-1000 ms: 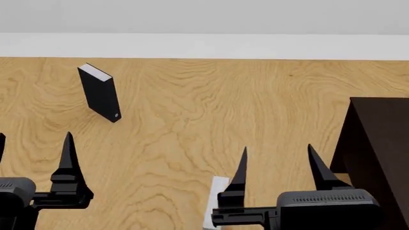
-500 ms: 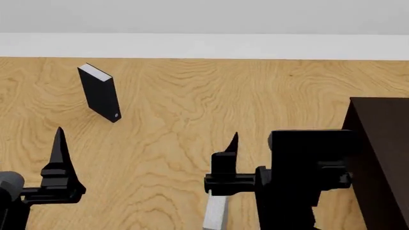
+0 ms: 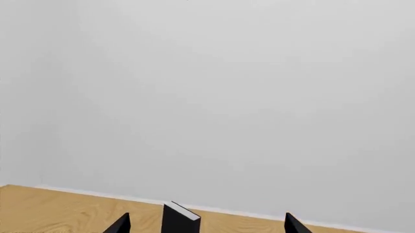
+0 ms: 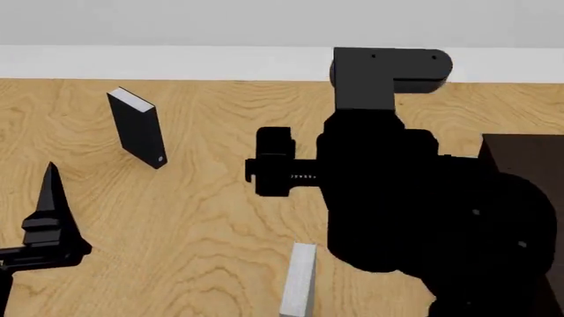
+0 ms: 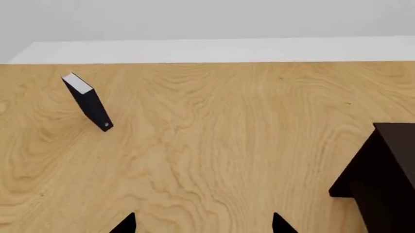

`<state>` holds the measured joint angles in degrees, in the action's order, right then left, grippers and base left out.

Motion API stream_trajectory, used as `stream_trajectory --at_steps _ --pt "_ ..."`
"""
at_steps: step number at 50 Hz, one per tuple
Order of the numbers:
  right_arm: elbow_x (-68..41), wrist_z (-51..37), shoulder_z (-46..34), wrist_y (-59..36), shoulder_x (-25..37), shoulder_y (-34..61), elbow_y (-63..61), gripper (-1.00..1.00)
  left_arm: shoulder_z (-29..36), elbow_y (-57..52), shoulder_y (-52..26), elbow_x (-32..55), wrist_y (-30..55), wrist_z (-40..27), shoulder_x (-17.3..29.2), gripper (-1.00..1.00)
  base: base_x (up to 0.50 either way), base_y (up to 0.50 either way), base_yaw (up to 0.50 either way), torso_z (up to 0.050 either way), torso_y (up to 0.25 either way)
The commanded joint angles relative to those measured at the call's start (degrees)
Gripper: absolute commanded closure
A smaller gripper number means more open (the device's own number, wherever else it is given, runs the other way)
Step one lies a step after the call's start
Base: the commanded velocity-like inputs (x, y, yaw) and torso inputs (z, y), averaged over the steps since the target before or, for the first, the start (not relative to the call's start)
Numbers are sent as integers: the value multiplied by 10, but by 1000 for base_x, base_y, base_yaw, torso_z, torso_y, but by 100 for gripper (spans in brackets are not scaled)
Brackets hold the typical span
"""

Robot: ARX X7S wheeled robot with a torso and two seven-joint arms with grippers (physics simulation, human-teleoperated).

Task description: Pick up the book on the right and place it on the cabinet shelf.

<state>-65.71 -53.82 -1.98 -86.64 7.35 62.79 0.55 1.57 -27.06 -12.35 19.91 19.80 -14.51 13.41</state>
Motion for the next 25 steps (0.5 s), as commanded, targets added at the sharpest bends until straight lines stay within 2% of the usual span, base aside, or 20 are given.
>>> stream_trajectory --at_steps 1,5,14,25 --pt "-138 -131 -33 -27 -8 103 163 -100 -7 -15 2 16 11 -5 7 -100 0 0 0 0 0" --pt "-156 -130 -59 -24 -12 118 208 -100 -6 -16 1 18 12 -6 7 -100 0 0 0 0 0" --pt "-100 -34 -131 27 -4 105 260 -100 -19 -25 1 36 20 -9 12 -100 0 0 0 0 0" --pt "-72 29 -167 75 3 70 284 -100 -19 -26 0 40 20 -11 16 -100 0 0 0 0 0"
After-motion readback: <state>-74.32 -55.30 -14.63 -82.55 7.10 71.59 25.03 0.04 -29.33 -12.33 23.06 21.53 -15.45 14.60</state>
